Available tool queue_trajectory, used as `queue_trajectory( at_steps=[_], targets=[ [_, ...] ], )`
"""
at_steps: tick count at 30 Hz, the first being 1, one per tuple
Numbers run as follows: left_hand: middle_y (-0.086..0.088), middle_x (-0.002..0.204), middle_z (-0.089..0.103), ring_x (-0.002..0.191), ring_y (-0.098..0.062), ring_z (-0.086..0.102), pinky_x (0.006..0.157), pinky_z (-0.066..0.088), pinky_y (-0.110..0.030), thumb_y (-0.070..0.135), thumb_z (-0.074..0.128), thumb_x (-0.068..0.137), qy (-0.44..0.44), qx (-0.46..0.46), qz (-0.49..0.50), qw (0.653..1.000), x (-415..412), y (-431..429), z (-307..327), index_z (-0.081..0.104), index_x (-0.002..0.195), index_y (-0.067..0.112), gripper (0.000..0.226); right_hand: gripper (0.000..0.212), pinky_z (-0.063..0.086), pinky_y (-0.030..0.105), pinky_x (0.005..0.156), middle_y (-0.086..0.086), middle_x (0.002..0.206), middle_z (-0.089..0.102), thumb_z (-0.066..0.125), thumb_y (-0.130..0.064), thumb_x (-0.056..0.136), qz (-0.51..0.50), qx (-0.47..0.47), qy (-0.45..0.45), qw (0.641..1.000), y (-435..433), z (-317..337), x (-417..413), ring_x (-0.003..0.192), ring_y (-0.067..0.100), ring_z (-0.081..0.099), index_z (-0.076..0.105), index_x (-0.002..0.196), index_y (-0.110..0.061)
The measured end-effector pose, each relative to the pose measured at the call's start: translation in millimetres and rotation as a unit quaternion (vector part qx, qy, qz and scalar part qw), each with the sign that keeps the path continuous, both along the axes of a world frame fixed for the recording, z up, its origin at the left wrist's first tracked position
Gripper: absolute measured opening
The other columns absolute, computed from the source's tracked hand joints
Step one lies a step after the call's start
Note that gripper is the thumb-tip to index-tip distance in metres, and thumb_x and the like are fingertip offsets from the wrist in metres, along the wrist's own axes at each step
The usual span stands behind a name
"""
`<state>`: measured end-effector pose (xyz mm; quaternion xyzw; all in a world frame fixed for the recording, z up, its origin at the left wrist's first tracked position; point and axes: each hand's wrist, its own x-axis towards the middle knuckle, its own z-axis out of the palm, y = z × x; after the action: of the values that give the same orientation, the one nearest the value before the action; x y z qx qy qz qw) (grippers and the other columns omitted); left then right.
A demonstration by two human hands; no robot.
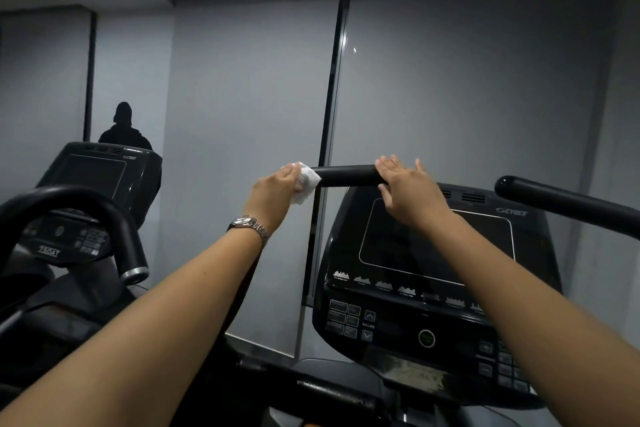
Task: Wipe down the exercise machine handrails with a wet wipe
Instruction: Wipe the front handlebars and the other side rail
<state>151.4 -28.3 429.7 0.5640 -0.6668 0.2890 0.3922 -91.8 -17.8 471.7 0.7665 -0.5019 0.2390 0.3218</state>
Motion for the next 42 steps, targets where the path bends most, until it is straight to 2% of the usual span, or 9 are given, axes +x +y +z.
queue_trajectory(
  at_steps=[7, 12, 15, 19, 22, 28, 33, 36, 42],
  targets=[
    [-0.004, 0.134, 0.052, 0.104, -0.028, 0.061, 0.081, 0.049, -0.032, 0.001, 0.049, 0.09, -0.065, 0.001, -0.021, 0.998, -14.2, 1.9, 8.7, 0.038, 0.139, 0.01, 0.051, 0.057, 0.012, 0.044, 0.118, 0.003, 0.156, 0.024, 0.042, -0.021, 0.097, 0.004, 0.011, -0.005, 1.0, 2.1, 2.3, 0.7, 0.145, 0.017, 0.02, 0.023, 0.149, -0.012],
    [-0.007, 0.102, 0.068, 0.085, -0.031, 0.065, 0.063, 0.039, -0.031, 0.014, 0.045, 0.096, -0.021, 0.021, 0.05, 0.998, 8.9, 7.5, 0.3, 0.049, 0.123, 0.013, 0.027, 0.056, 0.012, 0.043, 0.118, 0.004, 0.155, 0.027, 0.042, -0.02, 0.096, 0.005, 0.009, -0.015, 1.0, 2.8, 2.2, 2.5, 0.144, 0.018, 0.022, 0.026, 0.148, -0.011],
    [-0.007, 0.11, 0.063, 0.09, -0.027, 0.064, 0.065, 0.037, -0.026, 0.005, 0.044, 0.093, -0.065, 0.014, 0.037, 0.997, -7.5, 10.1, 12.8, 0.049, 0.119, 0.007, 0.027, 0.055, 0.013, 0.042, 0.118, 0.005, 0.155, 0.029, 0.042, -0.022, 0.096, 0.002, 0.008, -0.02, 1.0, 3.6, 2.2, 5.7, 0.144, 0.02, 0.023, 0.027, 0.148, -0.009],
    [-0.006, 0.126, 0.054, 0.098, -0.024, 0.062, 0.077, 0.047, -0.029, 0.001, 0.042, 0.092, -0.17, -0.006, 0.012, 0.985, -25.9, 8.1, 25.0, 0.037, 0.134, 0.004, 0.042, 0.056, 0.014, 0.043, 0.118, 0.005, 0.155, 0.029, 0.042, -0.022, 0.096, 0.002, 0.011, -0.018, 1.0, 2.6, 2.5, 5.2, 0.144, 0.02, 0.023, 0.027, 0.148, -0.01],
    [-0.006, 0.125, 0.057, 0.098, -0.028, 0.063, 0.076, 0.045, -0.031, 0.004, 0.047, 0.093, -0.116, 0.009, 0.013, 0.993, -18.3, 7.5, 19.8, 0.038, 0.134, 0.007, 0.043, 0.056, 0.015, 0.044, 0.118, 0.004, 0.155, 0.028, 0.043, -0.021, 0.096, 0.005, 0.012, -0.021, 1.0, 4.1, 0.4, 4.4, 0.144, 0.019, 0.023, 0.026, 0.148, -0.011],
    [-0.016, 0.094, 0.066, 0.086, -0.034, 0.063, 0.063, 0.035, -0.03, 0.02, 0.048, 0.096, -0.01, 0.068, 0.082, 0.994, 15.7, 14.4, 2.3, 0.055, 0.119, 0.006, 0.028, 0.056, 0.016, 0.044, 0.117, 0.003, 0.155, 0.028, 0.043, -0.02, 0.096, -0.001, 0.014, -0.031, 0.999, 9.8, 0.0, 6.4, 0.144, 0.019, 0.023, 0.026, 0.148, -0.011],
    [-0.013, 0.078, 0.063, 0.074, -0.033, 0.062, 0.06, 0.038, -0.029, 0.006, 0.048, 0.083, -0.024, 0.114, 0.058, 0.991, 4.2, 24.5, 21.3, 0.062, 0.093, 0.008, 0.017, 0.055, 0.017, 0.043, 0.117, 0.005, 0.153, 0.032, 0.044, -0.021, 0.095, -0.01, 0.013, -0.036, 0.999, 11.3, 2.0, 10.6, 0.143, 0.02, 0.026, 0.029, 0.147, -0.01],
    [-0.012, 0.079, 0.062, 0.072, -0.03, 0.06, 0.06, 0.039, -0.03, 0.004, 0.051, 0.083, -0.069, 0.095, 0.072, 0.991, 2.6, 24.1, 24.5, 0.061, 0.097, 0.006, 0.017, 0.055, 0.017, 0.042, 0.117, 0.004, 0.153, 0.032, 0.043, -0.022, 0.095, -0.017, 0.012, -0.036, 0.999, 10.8, 1.5, 12.4, 0.143, 0.02, 0.026, 0.029, 0.147, -0.009],
    [-0.008, 0.075, 0.051, 0.068, -0.022, 0.048, 0.061, 0.035, -0.028, 0.014, 0.051, 0.091, 0.011, 0.114, 0.063, 0.991, 14.4, 25.7, 14.5, 0.053, 0.08, 0.006, 0.014, 0.056, 0.022, 0.043, 0.114, 0.006, 0.154, 0.031, 0.045, -0.023, 0.095, -0.034, 0.015, -0.042, 0.998, 20.1, -0.8, 17.2, 0.141, 0.026, 0.029, 0.029, 0.147, -0.01]
  ],
)
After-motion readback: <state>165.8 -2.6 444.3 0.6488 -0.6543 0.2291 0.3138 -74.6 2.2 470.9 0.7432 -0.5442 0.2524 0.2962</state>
